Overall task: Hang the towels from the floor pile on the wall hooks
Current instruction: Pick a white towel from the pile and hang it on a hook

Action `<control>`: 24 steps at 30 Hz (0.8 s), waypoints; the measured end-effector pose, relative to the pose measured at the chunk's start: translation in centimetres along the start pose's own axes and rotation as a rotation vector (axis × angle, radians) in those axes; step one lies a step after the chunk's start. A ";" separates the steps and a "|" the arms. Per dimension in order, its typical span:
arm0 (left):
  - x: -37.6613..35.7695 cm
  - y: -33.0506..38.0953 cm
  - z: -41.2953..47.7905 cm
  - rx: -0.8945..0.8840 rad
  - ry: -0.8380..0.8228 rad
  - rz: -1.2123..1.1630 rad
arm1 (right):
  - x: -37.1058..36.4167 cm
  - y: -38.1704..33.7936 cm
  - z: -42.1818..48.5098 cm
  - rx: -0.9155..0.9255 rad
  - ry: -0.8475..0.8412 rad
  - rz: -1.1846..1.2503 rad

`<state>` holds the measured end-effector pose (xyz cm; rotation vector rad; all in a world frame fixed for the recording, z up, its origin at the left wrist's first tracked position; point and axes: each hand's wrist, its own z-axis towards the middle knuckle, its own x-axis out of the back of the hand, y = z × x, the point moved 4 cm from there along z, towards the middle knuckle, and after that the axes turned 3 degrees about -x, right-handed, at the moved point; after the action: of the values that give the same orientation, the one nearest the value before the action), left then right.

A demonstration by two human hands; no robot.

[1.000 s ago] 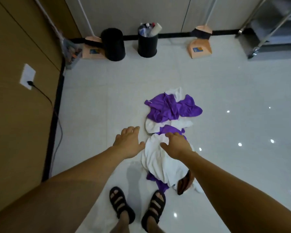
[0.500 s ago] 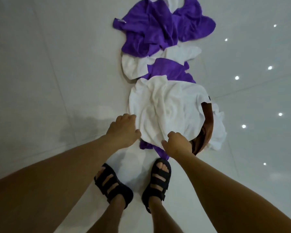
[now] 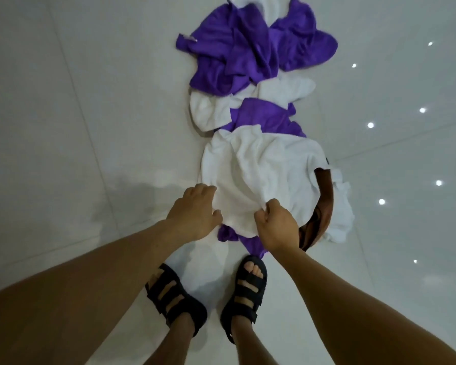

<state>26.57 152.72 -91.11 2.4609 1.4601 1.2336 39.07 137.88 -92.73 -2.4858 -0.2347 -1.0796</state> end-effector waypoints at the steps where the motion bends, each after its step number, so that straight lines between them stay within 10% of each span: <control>1: 2.1 0.7 -0.9 -0.011 0.032 -0.010 | 2.0 -1.7 -0.8 0.038 -0.001 0.093; 11: 26.0 10.3 -15.6 -0.344 0.254 -0.228 | 25.8 -21.4 -12.2 0.488 -0.140 0.501; 24: 52.9 12.4 -38.8 -0.244 0.651 -0.573 | 44.7 -38.5 -27.4 0.584 -0.265 -0.034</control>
<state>23.96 171.82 -27.18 1.3719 1.8027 1.9792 39.56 159.95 -31.48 -2.0811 -0.5805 -0.5749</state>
